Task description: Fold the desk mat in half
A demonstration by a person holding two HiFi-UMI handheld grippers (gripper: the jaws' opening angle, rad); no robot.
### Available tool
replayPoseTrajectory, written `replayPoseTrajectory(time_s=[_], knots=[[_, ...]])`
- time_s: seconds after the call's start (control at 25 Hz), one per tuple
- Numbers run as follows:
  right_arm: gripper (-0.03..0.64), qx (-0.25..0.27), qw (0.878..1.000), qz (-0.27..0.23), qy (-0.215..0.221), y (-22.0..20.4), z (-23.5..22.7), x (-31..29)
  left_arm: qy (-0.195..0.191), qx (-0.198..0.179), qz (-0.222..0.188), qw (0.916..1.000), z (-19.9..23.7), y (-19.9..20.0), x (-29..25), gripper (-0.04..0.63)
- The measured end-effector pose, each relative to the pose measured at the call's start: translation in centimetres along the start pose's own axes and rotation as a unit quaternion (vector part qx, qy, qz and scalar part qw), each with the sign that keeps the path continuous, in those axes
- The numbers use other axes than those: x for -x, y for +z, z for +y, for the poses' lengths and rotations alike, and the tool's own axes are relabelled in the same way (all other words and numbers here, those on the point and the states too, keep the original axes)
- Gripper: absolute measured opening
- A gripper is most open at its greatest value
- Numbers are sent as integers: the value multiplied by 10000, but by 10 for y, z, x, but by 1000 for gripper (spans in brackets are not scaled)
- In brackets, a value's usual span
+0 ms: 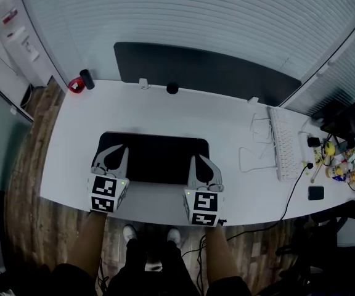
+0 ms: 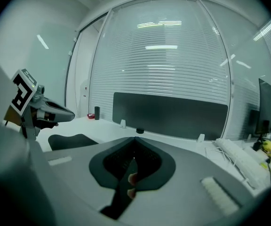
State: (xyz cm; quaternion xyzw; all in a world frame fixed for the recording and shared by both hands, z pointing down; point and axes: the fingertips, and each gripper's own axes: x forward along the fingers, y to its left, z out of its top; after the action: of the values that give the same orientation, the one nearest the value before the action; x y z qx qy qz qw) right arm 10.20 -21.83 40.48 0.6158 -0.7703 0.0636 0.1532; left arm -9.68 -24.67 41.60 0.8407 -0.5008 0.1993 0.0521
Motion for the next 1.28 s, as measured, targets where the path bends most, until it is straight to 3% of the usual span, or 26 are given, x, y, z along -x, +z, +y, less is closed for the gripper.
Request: replayPoseTrajectory(time_s=[0.52,1.28], knots=[[9,-429,9980,-472,19,33,12,64,70,36,-513,9987,-16,37,69,2],[9,-192,9961,-862,-89,62,24,132,182,88,-889,9958,-46,59,138,2]])
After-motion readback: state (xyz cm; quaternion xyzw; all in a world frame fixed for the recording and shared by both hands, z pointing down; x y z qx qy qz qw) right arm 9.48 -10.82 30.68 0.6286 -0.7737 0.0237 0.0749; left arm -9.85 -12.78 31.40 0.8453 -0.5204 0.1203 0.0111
